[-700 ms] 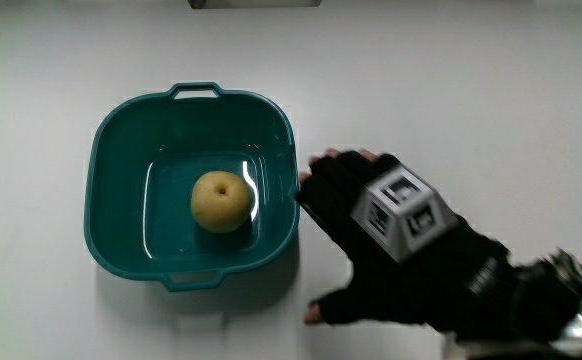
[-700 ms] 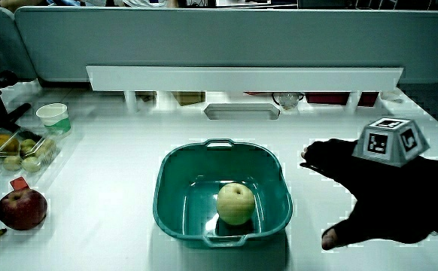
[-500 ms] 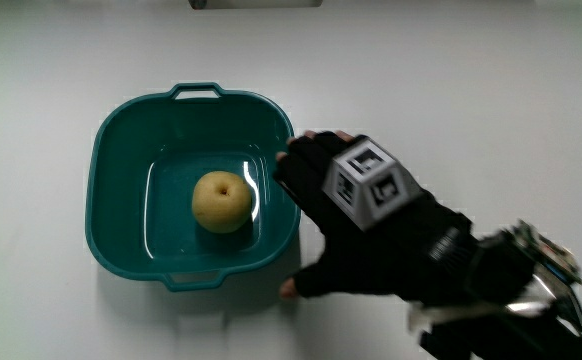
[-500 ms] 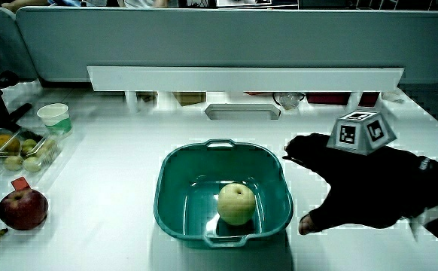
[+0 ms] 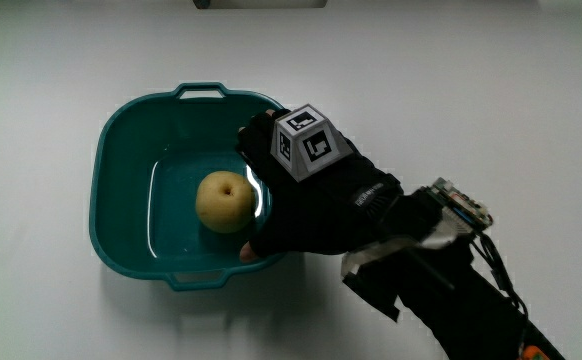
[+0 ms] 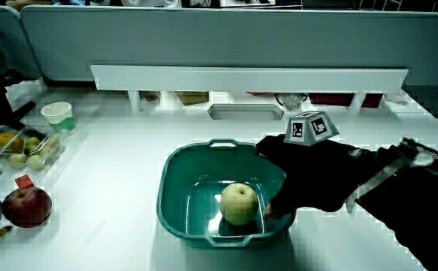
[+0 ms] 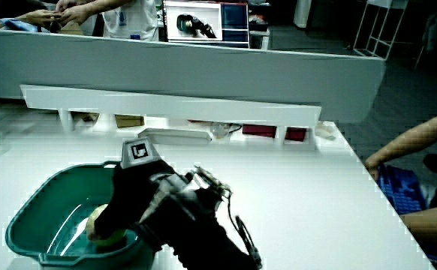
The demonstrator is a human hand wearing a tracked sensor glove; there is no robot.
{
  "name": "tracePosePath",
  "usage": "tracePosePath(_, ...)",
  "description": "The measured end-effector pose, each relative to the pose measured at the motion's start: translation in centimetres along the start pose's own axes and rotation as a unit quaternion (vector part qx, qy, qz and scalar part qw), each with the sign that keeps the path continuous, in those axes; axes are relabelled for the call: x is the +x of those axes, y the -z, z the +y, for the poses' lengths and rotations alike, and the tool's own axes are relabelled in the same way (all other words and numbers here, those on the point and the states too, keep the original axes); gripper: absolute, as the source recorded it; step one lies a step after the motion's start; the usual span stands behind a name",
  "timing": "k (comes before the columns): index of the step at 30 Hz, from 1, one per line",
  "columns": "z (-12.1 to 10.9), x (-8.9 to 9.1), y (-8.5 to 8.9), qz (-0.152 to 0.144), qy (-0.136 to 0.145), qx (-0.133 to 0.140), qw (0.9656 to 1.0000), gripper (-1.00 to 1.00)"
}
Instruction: Pick pear from plate
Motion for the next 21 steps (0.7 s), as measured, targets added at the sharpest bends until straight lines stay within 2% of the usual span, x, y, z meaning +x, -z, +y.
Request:
tracePosePath(1, 0.4, 0.0, 0.1, 0.003, 0.0, 0.0, 1.0, 0.0)
tracePosePath(3, 1.5, 0.1, 0.6, 0.006, 0.015, -0.021, 0.9997, 0.0)
tracePosePath(4, 2.0, 0.0, 0.8, 0.008, 0.012, -0.026, 0.9996, 0.0)
tracePosePath(5, 2.4, 0.0, 0.9, 0.003, 0.023, -0.022, 0.9995, 0.0)
tracePosePath(6, 2.9, 0.0, 1.0, 0.006, 0.027, -0.031, 0.9991, 0.0)
tracePosePath(7, 3.1, -0.2, 1.0, 0.012, 0.015, -0.029, 0.9994, 0.0)
tracePosePath(8, 3.2, -0.4, 0.9, 0.01, 0.013, -0.01, 0.9998, 0.0)
tracePosePath(9, 3.5, -0.6, 1.0, 0.021, -0.008, -0.03, 0.9993, 0.0)
tracePosePath(10, 3.8, -0.7, 1.1, 0.011, 0.012, -0.018, 0.9997, 0.0)
tracePosePath(11, 4.1, -0.8, 1.2, 0.009, 0.015, -0.024, 0.9996, 0.0)
tracePosePath(12, 4.3, -1.0, 1.3, 0.009, 0.008, -0.027, 0.9995, 0.0)
tracePosePath(15, 5.2, -1.3, 1.7, 0.004, 0.018, -0.044, 0.9988, 0.0)
tracePosePath(17, 5.4, -1.8, 1.7, 0.004, 0.003, -0.038, 0.9993, 0.0)
tracePosePath(18, 5.6, -1.8, 1.9, 0.004, 0.007, -0.046, 0.9989, 0.0)
tracePosePath(20, 5.9, -2.0, 2.0, 0.0, 0.009, -0.037, 0.9993, 0.0)
tracePosePath(21, 6.1, -2.0, 2.1, -0.001, 0.009, -0.047, 0.9989, 0.0)
